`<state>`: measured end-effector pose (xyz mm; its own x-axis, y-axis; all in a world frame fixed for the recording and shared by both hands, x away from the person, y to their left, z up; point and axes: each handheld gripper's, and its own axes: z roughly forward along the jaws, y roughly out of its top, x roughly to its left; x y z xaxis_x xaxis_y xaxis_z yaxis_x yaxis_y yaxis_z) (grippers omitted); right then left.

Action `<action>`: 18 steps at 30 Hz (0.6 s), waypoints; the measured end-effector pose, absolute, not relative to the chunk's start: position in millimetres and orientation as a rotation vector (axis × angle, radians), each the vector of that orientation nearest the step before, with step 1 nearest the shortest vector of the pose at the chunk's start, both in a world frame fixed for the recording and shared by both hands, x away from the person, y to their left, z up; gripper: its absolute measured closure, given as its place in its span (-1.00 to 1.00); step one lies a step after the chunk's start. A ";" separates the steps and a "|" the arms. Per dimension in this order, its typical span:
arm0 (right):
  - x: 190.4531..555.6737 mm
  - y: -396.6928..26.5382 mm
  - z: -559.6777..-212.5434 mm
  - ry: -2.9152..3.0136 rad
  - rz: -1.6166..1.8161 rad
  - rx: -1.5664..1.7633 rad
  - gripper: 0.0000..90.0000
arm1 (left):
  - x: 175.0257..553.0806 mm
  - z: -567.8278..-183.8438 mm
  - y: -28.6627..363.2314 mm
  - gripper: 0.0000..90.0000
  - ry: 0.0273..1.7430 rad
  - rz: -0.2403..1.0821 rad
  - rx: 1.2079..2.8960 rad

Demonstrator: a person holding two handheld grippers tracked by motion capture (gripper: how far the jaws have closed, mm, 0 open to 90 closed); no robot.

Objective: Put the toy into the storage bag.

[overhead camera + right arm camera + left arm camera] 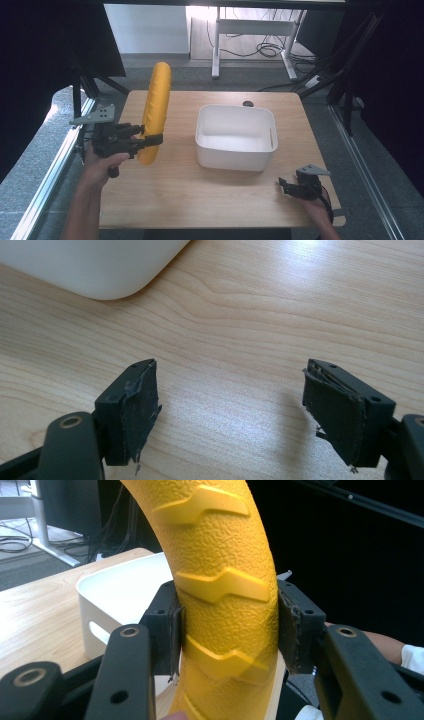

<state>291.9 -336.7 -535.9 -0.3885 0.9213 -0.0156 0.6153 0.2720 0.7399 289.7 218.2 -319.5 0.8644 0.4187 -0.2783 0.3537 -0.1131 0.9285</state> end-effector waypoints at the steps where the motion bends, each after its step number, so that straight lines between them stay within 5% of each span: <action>1: 291.9 -337.0 -535.8 2.101 0.919 1.382 -0.50 | 290.7 -318.9 217.1 0.14 0.595 0.059 1.719; 18: 291.8 -337.2 -536.0 2.107 0.910 1.383 -0.49 | 302.6 -308.9 199.7 0.14 0.555 0.029 1.741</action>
